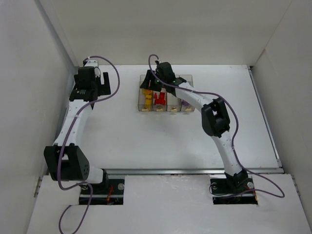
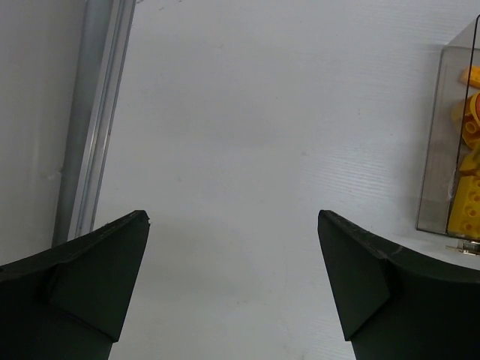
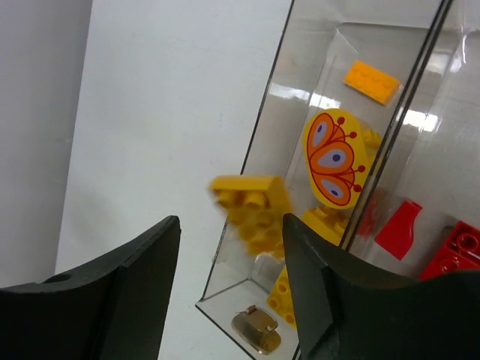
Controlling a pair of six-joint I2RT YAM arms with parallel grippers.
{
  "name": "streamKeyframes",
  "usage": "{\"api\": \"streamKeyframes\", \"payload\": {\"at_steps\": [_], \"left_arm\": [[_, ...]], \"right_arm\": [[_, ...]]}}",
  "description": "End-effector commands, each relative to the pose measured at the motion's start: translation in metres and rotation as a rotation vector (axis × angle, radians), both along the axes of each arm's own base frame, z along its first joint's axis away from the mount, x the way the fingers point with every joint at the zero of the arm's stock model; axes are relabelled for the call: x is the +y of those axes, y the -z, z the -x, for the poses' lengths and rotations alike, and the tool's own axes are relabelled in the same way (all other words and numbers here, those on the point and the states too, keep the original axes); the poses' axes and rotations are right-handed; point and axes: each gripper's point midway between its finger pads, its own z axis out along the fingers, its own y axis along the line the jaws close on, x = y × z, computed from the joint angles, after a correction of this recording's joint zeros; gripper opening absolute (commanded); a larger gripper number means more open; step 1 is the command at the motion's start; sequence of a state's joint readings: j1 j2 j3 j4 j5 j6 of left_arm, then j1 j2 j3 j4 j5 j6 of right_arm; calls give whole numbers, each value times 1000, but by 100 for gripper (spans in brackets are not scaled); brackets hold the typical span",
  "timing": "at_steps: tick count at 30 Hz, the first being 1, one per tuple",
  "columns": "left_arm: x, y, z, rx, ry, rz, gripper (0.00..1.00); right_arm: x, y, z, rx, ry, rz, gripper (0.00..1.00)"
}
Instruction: Sort the legos into containers by color
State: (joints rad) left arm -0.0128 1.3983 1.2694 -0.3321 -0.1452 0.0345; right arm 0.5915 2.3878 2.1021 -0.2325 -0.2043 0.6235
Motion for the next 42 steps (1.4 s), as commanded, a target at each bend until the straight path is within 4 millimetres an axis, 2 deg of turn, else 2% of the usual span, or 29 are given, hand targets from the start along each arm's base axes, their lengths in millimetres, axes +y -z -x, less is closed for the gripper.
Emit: {"api": "streamKeyframes", "payload": {"at_steps": [1,2,4,5,9,11,12,13,14,15,16,17,18,19,20,21,22,23,24,25,26,27,29,30,31,32,33,35,42], "left_arm": [[-3,-15,-5,-55,-4,24,94],[-3,-15,-5,-55,-4,24,94],[-3,-11,-6,-46,-4,24,94],[-4,-11,-7,-46,4,29,94],[-6,-11,-7,-46,12,34,93],[-6,-15,-8,-55,12,34,93],[-6,-15,-8,-55,12,34,93],[-6,-13,-7,-46,12,34,93],[-6,-13,-7,-46,12,34,93],[-6,-13,-7,-46,12,34,93],[-4,-14,-6,-46,2,27,93],[-2,-14,-6,-46,-6,22,93],[1,-14,-6,-46,-23,11,93],[3,-14,-5,-47,-31,6,93],[5,-9,-2,-29,-40,0,94],[9,-9,-2,-32,-70,-4,94],[11,-7,1,-23,-92,-5,96],[14,-8,1,-25,-111,-7,97],[16,-6,4,-17,-130,-10,97],[21,-2,6,-8,-150,-25,97],[22,1,8,1,-158,-32,97],[22,1,8,1,-158,-32,97],[24,2,10,7,-174,-31,97],[24,6,9,16,-174,-32,97],[24,6,9,16,-174,-32,97],[25,6,9,14,-188,-31,97],[25,6,9,13,-188,-31,97],[25,6,9,11,-193,-24,97],[21,-6,12,-20,-183,-21,97]], "right_arm": [[16,-34,-1,-52,-32,-62,64],[16,-36,0,-47,-32,-58,73],[9,-27,-1,-24,-4,-25,80],[7,-30,0,-27,4,-22,91],[-11,-46,-4,-44,24,-38,93],[-19,-76,-3,-81,34,-62,93],[-30,-82,-5,-85,49,-63,93],[-39,-97,-4,-111,54,-63,93],[-54,-141,0,-197,65,-83,93],[-82,-160,-7,-235,117,-74,93],[-104,-161,-7,-238,151,-55,96],[-131,-207,4,-316,182,-80,97],[-157,-217,5,-329,222,-80,98],[-212,-205,-6,-304,319,-50,98],[-244,-209,-3,-308,368,-30,98],[-278,-227,14,-323,419,-12,98],[-342,-224,13,-317,575,56,98],[-375,-208,23,-281,657,125,98],[-405,-221,44,-309,734,193,98],[-430,-211,60,-268,807,265,100],[-468,-209,74,-260,955,360,100],[-481,-205,93,-254,1000,428,100],[-506,-202,115,-238,1133,514,100],[-510,-194,123,-218,1149,537,100],[-511,-201,132,-231,1158,547,100],[-511,-195,139,-205,1144,572,100],[-512,-192,141,-193,1134,588,100],[-514,-199,153,-198,1150,594,100],[-533,-191,184,-163,1290,652,100]]}}
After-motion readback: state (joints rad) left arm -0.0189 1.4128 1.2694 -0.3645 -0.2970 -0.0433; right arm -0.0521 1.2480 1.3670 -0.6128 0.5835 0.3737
